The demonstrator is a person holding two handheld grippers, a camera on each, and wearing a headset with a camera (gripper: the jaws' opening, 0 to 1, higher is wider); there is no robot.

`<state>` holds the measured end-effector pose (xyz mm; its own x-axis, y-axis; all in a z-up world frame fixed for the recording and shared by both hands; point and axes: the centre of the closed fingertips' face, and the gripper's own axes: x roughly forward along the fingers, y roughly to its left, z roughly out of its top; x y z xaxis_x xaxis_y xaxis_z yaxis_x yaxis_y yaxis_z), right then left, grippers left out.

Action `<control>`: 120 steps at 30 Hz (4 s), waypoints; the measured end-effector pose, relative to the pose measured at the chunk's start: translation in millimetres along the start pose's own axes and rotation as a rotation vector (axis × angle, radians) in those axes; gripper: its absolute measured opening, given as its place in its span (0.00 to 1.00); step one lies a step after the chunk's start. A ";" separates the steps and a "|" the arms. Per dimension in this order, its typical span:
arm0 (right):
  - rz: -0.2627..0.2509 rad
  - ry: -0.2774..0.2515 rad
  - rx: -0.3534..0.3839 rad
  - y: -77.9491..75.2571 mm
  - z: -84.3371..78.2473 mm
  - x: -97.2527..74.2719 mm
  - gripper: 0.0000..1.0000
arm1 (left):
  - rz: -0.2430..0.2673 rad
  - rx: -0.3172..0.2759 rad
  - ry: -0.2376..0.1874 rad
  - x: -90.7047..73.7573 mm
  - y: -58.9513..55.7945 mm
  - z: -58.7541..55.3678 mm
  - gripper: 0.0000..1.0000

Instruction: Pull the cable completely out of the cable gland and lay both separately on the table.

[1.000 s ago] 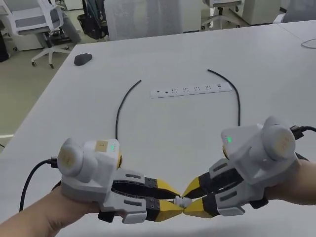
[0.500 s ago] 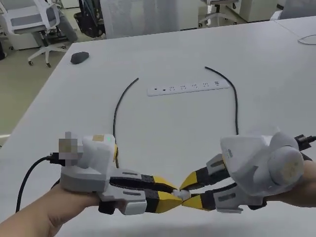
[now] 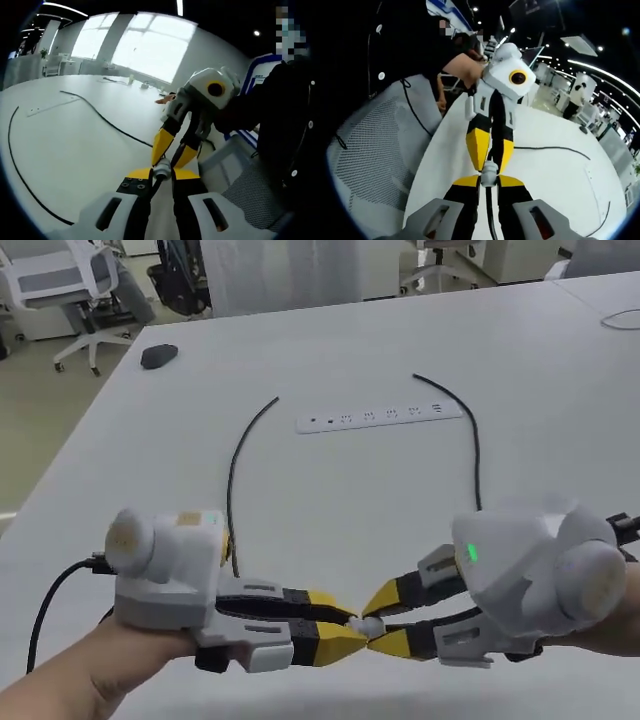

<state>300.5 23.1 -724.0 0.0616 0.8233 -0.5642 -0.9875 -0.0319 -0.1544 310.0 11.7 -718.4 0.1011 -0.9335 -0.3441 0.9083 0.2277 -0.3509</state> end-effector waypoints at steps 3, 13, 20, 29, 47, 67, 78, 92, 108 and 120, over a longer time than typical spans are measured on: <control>0.057 -0.073 0.163 1.0 8.0 -6.2 0.11 | -0.006 0.083 0.010 -0.1 -5.0 1.0 0.15; 0.142 -0.112 0.377 -3.6 5.1 -9.6 0.08 | -0.008 0.284 -0.026 -2.7 -11.3 15.8 0.15; 0.156 -0.108 0.385 -0.6 7.2 -7.9 0.08 | -0.005 0.293 -0.019 -2.9 -8.7 14.8 0.15; 0.064 -0.084 0.130 -6.3 6.6 -7.9 0.07 | 0.003 0.179 -0.029 -3.2 -1.9 14.6 0.15; 0.041 -0.033 0.056 2.2 4.6 -6.1 0.27 | 0.033 0.030 -0.007 -1.6 -2.6 2.5 0.15; -0.007 0.058 0.044 1.5 -23.1 -12.8 0.00 | 0.053 0.083 0.006 -4.1 -0.8 -3.2 0.15; -0.094 0.095 0.175 -1.9 -50.8 -36.3 0.00 | 0.087 0.080 0.011 -17.2 4.6 -9.4 0.15; -0.238 0.213 0.289 -8.5 -116.6 -83.3 0.00 | 0.132 0.055 0.036 -34.5 11.7 -27.2 0.15; -0.258 0.439 0.324 -5.6 -175.0 -108.9 0.00 | 0.160 0.102 0.079 -37.7 15.9 -27.7 0.15; -0.136 0.086 0.434 -4.7 -56.3 -76.8 0.11 | 0.156 0.130 0.094 -33.0 10.4 -26.9 0.15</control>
<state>308.5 -71.9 -725.6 0.1890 0.7532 -0.6300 -0.9378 0.3287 0.1116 305.2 52.3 -734.1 0.2119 -0.8583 -0.4674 0.9300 0.3240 -0.1735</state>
